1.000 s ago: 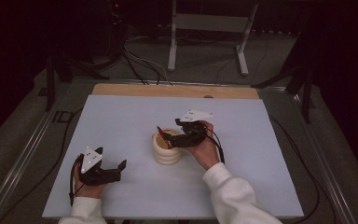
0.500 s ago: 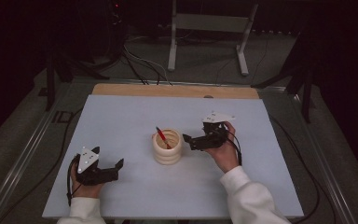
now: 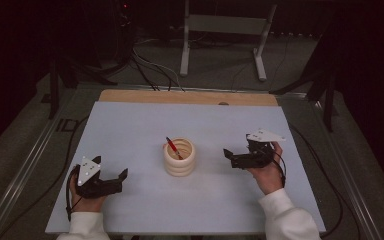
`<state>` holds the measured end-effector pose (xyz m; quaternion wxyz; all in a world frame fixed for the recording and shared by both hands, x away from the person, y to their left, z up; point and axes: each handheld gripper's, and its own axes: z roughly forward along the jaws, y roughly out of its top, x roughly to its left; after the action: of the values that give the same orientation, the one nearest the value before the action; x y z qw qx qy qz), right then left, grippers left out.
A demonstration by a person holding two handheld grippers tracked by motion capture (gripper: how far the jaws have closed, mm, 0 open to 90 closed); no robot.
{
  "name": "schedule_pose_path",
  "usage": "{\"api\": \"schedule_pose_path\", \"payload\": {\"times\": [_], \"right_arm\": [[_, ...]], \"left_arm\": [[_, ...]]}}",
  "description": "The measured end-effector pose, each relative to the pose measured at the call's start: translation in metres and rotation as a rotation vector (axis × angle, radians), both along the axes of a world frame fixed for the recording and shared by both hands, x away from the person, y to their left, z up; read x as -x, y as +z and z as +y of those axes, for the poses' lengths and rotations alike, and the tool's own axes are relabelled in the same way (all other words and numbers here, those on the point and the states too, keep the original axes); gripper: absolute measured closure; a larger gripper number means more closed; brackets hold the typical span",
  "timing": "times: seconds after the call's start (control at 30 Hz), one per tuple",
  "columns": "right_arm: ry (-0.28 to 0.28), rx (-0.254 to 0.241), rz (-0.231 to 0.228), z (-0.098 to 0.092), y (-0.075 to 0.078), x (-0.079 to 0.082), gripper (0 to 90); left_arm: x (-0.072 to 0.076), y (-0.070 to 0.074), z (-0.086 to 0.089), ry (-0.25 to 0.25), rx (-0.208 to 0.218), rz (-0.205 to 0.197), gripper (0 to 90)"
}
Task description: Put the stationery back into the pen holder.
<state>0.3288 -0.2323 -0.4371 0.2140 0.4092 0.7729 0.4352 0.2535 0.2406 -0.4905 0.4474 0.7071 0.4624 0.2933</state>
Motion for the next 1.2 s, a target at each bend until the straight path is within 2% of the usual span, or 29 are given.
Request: {"api": "schedule_pose_path", "payload": {"times": [0.07,0.3,0.37,0.47,0.6,0.83,0.97,1.2], "right_arm": [[-0.03,0.022,-0.008,-0.012,-0.003,0.006,0.0],[-0.074,0.03,-0.007,-0.034,-0.011,0.016,0.0],[-0.075,0.028,-0.009,-0.036,-0.01,0.017,0.0],[-0.086,0.029,-0.038,-0.041,-0.009,0.023,0.0],[-0.095,0.044,-0.037,-0.044,-0.014,0.028,0.0],[-0.125,-0.006,-0.044,-0.059,-0.031,0.042,0.0],[-0.137,-0.065,-0.063,-0.068,-0.038,0.05,0.0],[-0.15,-0.103,-0.093,-0.079,-0.05,0.064,0.0]], "left_arm": [[0.0,0.001,0.002,0.003,-0.003,-0.002,0.1],[0.001,0.004,0.01,0.004,-0.004,0.003,0.1],[0.001,0.004,0.011,0.006,0.0,0.003,0.1],[0.002,0.004,0.014,0.012,0.008,0.002,0.1],[0.003,0.004,0.017,0.016,0.014,0.0,0.1],[0.004,0.003,0.021,0.025,0.03,-0.007,0.2],[0.005,0.003,0.021,0.019,0.037,-0.013,0.1],[0.007,0.002,0.022,0.009,0.048,-0.017,0.2]]}}
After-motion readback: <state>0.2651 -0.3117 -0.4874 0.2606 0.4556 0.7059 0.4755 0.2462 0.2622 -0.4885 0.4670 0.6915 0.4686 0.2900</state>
